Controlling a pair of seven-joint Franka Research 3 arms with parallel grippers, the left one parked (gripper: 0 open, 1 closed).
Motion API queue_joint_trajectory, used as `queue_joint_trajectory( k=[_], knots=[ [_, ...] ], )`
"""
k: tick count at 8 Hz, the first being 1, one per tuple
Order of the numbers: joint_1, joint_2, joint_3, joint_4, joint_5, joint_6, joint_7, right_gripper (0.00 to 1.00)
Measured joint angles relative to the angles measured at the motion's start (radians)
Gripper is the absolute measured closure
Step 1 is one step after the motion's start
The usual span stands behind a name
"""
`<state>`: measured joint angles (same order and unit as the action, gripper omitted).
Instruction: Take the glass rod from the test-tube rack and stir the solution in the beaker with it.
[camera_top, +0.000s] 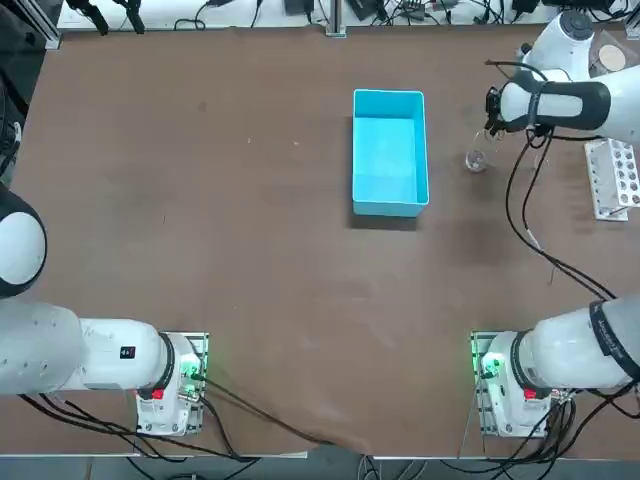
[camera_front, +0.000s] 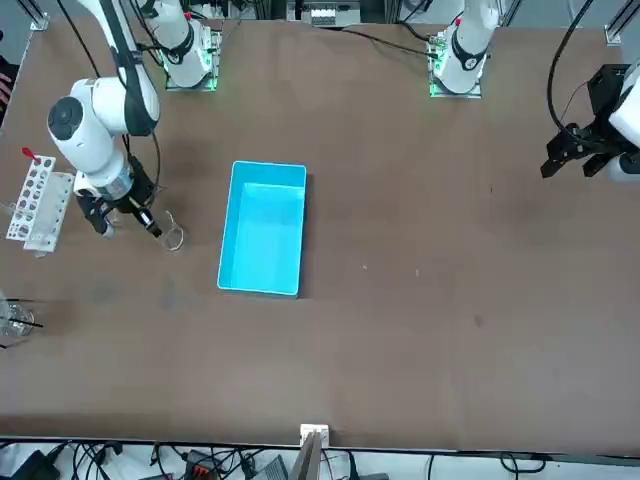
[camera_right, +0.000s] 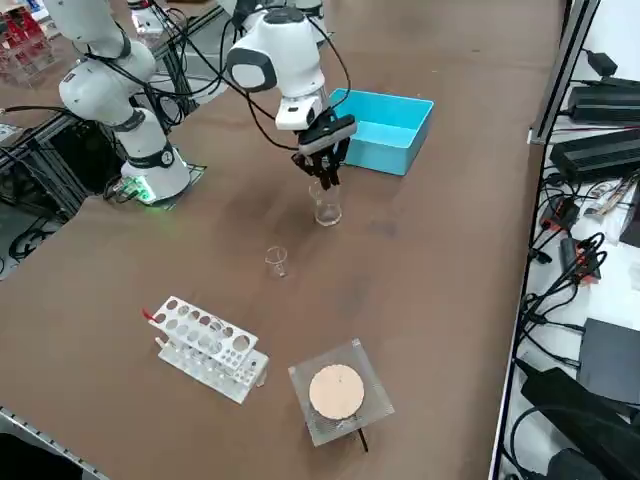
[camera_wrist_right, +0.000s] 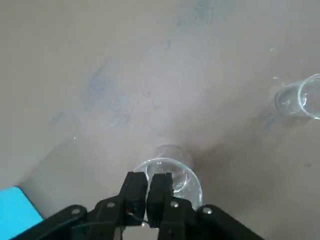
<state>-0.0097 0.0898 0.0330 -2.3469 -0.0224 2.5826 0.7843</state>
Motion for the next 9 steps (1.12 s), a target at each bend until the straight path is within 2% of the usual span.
queue_joint_trajectory(
  k=[3,6,9],
  knots=[
    [-0.030,-0.002,-0.003,0.001,0.000,-0.018,-0.002,0.94],
    [-0.032,-0.037,-0.003,0.003,0.000,-0.152,-0.002,0.94],
    [-0.029,-0.062,0.005,0.003,0.000,-0.200,0.001,0.94]
  ],
)
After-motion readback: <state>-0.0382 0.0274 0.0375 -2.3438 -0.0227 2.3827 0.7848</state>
